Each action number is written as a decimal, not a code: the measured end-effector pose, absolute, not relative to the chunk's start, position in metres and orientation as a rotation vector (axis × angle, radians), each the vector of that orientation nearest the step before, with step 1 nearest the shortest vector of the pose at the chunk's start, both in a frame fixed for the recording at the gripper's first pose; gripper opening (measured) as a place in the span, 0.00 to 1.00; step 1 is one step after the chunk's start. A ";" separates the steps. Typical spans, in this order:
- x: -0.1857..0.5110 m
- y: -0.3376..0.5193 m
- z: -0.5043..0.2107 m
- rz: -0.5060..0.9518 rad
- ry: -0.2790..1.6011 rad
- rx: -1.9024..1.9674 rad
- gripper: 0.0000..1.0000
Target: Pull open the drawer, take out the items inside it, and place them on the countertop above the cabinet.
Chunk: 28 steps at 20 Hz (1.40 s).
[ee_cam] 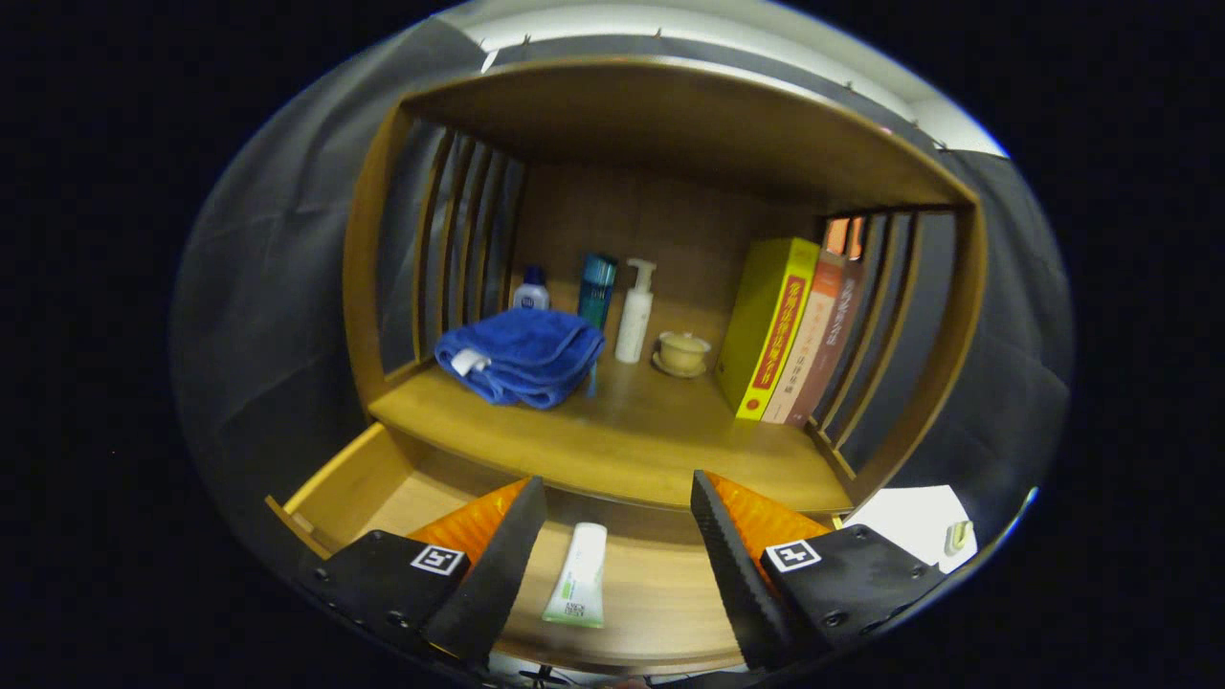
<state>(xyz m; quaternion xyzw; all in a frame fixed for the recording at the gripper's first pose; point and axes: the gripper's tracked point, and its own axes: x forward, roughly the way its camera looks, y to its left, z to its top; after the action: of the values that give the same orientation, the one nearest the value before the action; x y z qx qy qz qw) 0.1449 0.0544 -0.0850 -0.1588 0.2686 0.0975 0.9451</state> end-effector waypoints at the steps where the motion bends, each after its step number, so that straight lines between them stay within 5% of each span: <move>1: 0.152 0.057 -0.099 0.200 0.592 -0.329 0.98; 8: 0.156 0.037 -0.205 0.155 0.966 -0.290 0.99; 19: 0.138 0.044 -0.264 0.167 1.285 -0.270 0.98; 25: 0.147 0.055 -0.258 0.193 1.354 -0.233 0.86; 28: 0.165 0.059 -0.241 0.182 1.325 -0.205 0.65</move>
<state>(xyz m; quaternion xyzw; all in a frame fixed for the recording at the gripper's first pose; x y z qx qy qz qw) 0.1649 0.0590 -0.2414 -0.0950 0.6130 0.0842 0.7798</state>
